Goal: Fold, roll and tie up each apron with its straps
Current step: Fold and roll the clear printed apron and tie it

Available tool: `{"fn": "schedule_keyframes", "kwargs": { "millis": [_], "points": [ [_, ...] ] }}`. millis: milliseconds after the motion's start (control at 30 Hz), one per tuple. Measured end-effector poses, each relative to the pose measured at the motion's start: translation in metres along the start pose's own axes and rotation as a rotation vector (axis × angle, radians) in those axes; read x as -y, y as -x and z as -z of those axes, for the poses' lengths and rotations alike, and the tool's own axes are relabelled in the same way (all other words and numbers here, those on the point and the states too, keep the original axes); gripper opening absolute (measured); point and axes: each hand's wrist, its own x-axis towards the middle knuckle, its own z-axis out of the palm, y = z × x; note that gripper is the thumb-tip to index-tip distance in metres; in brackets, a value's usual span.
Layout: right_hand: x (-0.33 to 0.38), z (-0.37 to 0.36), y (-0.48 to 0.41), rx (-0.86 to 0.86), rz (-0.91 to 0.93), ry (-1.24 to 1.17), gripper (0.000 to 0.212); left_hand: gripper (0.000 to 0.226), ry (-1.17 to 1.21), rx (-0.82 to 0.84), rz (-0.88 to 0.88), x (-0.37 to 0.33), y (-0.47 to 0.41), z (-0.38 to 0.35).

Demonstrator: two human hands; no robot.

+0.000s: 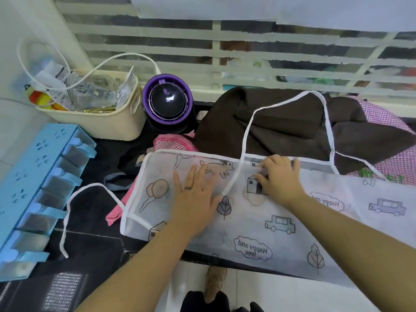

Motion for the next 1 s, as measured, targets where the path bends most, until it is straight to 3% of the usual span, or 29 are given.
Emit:
{"fn": "schedule_keyframes", "kwargs": {
  "millis": [133, 300, 433, 533, 600, 800, 1000],
  "points": [
    [-0.012, 0.001, -0.012, -0.012, -0.054, -0.074, 0.020, 0.059, -0.015, 0.029, -0.151, -0.006, -0.010, -0.014],
    [-0.016, -0.016, -0.010, -0.099, -0.006, -0.040, 0.016, 0.060, 0.005, 0.120, -0.068, 0.005, -0.012, -0.032],
    [-0.007, -0.027, 0.020, -0.318, 0.240, -0.039, 0.031, 0.057, 0.053, 0.009, -0.144, -0.014, -0.012, -0.023],
    [-0.014, -0.040, 0.050, -0.223, 0.405, 0.010, 0.036, 0.060, 0.083, 0.014, -0.289, -0.039, -0.010, -0.027],
    [-0.050, -0.043, 0.061, -0.120, 0.301, 0.087, 0.046, 0.064, 0.063, 0.077, -0.273, -0.042, -0.009, -0.037],
    [-0.169, -0.014, 0.089, 0.112, -0.290, 0.219, 0.081, 0.063, 0.037, 0.146, -0.240, -0.041, -0.008, -0.047],
    [-0.195, 0.017, 0.088, 0.181, -0.597, 0.074, 0.064, 0.064, 0.044, 0.218, -0.220, -0.041, -0.012, -0.041]
  ]
}}
